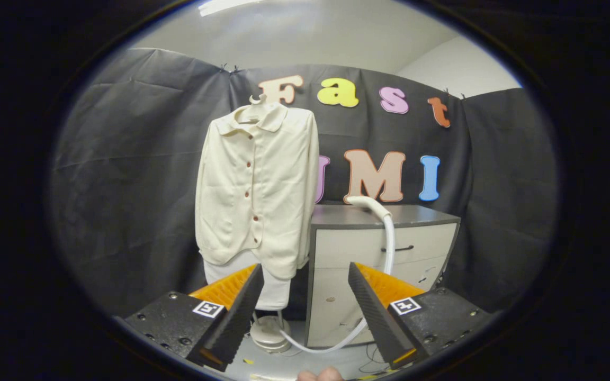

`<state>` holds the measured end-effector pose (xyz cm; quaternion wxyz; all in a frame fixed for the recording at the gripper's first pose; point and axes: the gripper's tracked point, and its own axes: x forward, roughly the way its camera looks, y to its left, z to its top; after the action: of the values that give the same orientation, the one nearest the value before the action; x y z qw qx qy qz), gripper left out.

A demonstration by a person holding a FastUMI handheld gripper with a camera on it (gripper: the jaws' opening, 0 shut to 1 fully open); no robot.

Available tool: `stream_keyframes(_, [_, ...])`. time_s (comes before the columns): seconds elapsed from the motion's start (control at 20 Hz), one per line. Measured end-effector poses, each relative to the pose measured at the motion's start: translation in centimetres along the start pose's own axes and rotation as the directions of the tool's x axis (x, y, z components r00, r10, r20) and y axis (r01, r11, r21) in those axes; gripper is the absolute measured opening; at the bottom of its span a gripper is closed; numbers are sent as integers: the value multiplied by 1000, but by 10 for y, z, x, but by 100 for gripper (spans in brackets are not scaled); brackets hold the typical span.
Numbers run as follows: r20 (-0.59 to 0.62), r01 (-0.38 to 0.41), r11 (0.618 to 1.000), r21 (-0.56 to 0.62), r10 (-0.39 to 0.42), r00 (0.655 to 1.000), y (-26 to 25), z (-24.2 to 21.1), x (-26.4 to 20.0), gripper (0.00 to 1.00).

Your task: Iron the clothes twice with a garment steamer, once on the left side and once on the right side.

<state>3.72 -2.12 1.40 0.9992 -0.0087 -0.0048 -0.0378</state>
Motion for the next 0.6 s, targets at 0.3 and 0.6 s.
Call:
stream_keyframes(0.3, [3, -12, 1000, -10, 12, 1000, -22, 11, 48, 98])
stream_keyframes(0.6, [8, -29, 1000, -11, 29, 1000, -60, 17, 111, 99])
